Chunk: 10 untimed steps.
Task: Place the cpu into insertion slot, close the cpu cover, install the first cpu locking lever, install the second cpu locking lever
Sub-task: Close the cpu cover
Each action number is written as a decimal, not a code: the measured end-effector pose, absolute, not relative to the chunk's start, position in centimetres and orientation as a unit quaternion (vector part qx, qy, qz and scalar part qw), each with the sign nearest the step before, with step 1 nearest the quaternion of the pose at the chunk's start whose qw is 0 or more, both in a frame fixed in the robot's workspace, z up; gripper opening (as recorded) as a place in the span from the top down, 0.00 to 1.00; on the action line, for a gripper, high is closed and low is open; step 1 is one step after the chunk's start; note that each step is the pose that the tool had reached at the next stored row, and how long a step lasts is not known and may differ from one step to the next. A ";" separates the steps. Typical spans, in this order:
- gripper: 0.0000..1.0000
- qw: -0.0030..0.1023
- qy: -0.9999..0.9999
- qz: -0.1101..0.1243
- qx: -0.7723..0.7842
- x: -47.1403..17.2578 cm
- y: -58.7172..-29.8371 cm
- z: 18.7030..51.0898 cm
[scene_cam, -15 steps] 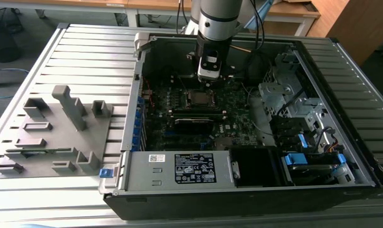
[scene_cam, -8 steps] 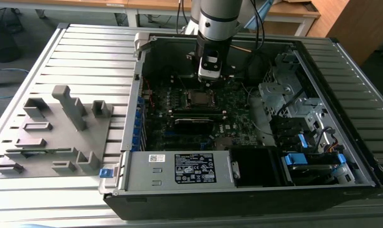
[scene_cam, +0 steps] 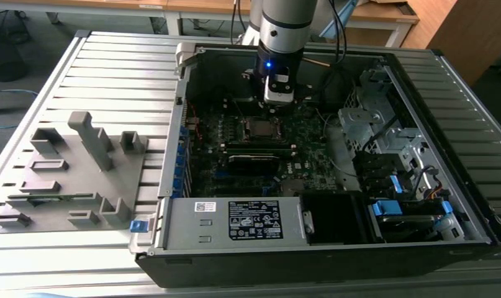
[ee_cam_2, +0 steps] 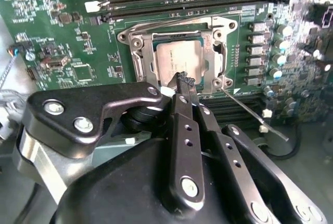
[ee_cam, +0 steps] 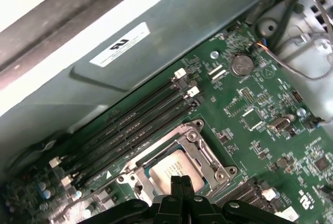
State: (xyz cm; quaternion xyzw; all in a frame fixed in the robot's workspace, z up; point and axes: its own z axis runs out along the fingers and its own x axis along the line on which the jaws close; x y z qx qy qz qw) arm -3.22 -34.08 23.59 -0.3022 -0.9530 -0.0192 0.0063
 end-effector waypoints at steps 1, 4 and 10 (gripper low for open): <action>0.89 0.006 -0.956 -0.019 -0.294 -3.2 -34.1 23.6; 0.89 0.007 -0.962 -0.019 -0.271 -3.2 -34.1 23.6; 0.89 0.008 -0.975 -0.019 -0.220 -3.2 -34.1 23.6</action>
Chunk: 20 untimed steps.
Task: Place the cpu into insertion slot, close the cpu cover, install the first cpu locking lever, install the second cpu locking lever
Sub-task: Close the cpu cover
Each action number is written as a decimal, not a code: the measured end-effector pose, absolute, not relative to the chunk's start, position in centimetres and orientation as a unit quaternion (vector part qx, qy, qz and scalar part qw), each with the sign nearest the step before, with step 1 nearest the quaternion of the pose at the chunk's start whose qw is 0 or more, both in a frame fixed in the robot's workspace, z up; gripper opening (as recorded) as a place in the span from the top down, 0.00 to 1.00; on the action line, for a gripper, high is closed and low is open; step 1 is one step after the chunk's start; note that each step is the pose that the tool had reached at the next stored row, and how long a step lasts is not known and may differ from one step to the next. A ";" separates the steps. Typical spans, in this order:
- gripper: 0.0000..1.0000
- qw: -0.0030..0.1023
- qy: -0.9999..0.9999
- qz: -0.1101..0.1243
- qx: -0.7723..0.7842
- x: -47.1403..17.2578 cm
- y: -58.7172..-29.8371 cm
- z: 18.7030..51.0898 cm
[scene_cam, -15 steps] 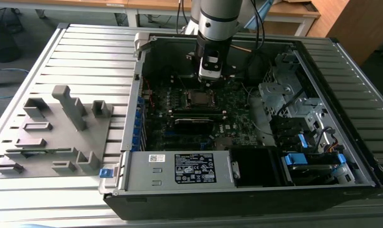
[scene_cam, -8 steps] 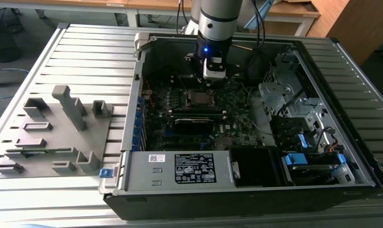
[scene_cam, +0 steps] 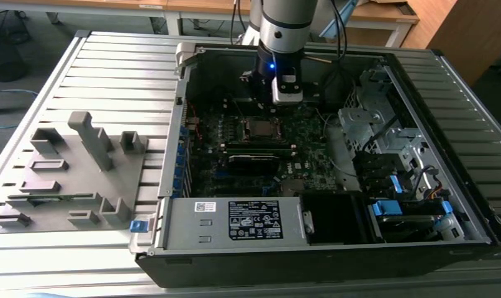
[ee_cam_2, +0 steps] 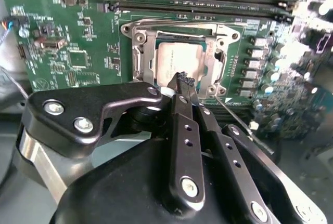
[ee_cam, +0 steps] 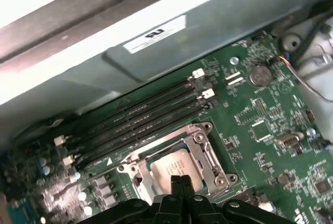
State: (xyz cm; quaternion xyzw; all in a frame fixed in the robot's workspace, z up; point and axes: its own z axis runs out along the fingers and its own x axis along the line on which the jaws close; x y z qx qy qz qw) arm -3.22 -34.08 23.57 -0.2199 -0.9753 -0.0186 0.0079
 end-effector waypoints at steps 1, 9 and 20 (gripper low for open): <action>0.89 0.008 -0.977 -0.019 -0.211 -3.2 -34.1 23.6; 0.89 0.009 -0.990 -0.018 -0.140 -3.2 -34.1 23.5; 0.89 0.011 -0.999 -0.017 -0.040 -3.2 -34.1 23.2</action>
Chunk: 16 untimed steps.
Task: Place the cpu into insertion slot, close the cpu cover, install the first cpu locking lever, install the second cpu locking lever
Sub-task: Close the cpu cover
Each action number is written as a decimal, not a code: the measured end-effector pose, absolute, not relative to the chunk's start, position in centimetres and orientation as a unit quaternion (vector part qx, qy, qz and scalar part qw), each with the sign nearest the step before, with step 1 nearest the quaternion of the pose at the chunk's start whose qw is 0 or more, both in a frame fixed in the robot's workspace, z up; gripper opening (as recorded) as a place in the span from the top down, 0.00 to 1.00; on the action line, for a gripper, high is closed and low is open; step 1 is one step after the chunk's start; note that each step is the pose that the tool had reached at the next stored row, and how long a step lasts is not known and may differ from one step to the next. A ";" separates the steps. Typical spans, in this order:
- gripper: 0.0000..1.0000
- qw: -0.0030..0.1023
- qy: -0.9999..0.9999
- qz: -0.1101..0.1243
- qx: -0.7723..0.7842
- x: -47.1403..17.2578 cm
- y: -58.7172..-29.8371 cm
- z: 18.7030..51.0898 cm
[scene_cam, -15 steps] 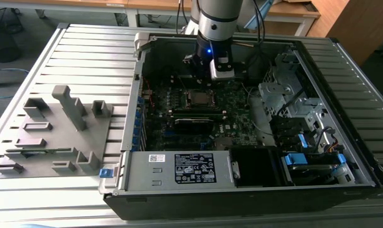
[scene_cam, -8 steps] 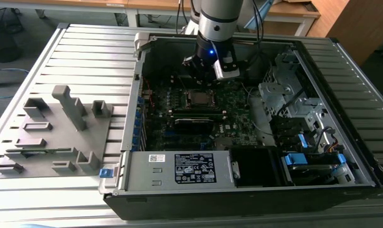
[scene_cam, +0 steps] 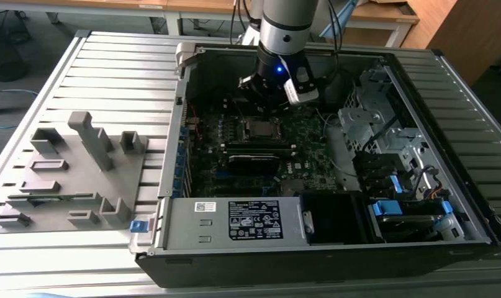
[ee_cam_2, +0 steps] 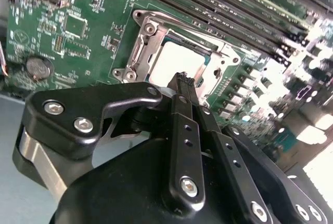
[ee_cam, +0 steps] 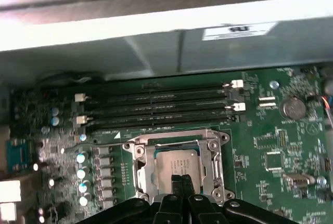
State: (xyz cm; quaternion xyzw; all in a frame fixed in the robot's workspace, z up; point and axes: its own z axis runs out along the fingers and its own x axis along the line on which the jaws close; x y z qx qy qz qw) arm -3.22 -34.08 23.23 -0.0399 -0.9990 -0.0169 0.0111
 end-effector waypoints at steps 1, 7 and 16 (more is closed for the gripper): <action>0.89 0.011 -0.999 -0.017 -0.031 -3.2 -34.1 23.2; 0.89 0.011 -0.999 -0.017 -0.025 -3.2 -34.1 22.9; 0.89 0.012 -1.000 -0.017 -0.008 -3.3 -34.1 22.6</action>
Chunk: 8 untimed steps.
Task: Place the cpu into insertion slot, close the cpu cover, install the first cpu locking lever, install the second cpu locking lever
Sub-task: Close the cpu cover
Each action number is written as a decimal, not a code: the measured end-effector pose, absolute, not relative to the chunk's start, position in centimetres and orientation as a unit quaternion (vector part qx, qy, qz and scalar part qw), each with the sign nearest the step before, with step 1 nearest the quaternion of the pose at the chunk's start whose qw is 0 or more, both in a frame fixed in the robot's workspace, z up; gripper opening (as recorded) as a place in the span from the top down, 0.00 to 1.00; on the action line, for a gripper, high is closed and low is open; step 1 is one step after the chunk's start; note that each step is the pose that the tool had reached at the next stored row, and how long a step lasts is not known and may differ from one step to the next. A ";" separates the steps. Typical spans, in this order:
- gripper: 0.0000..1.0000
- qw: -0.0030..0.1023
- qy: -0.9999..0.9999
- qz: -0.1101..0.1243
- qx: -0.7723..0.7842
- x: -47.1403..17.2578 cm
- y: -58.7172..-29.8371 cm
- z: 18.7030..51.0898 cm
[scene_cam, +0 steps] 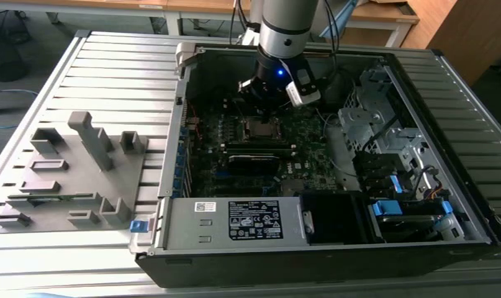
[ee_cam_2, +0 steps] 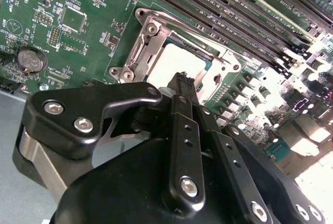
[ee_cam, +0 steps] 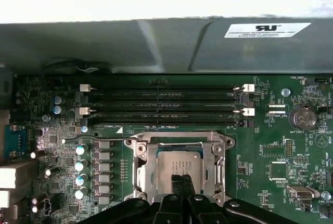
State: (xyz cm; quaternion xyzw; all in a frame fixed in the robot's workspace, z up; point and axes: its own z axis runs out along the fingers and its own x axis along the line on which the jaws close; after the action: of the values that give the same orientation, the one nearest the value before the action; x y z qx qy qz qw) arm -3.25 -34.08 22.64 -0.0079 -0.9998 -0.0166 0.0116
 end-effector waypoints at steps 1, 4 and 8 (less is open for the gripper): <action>0.89 0.012 -1.000 -0.017 -0.008 -3.3 -34.1 22.6; 0.89 0.012 -1.000 -0.017 -0.008 -3.4 -34.1 22.6; 0.89 0.012 -1.000 -0.017 -0.008 -3.7 -34.1 22.6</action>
State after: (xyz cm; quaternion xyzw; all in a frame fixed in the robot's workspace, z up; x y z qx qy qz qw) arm -3.69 -34.08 22.56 -0.0079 -0.9998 -0.0167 0.0116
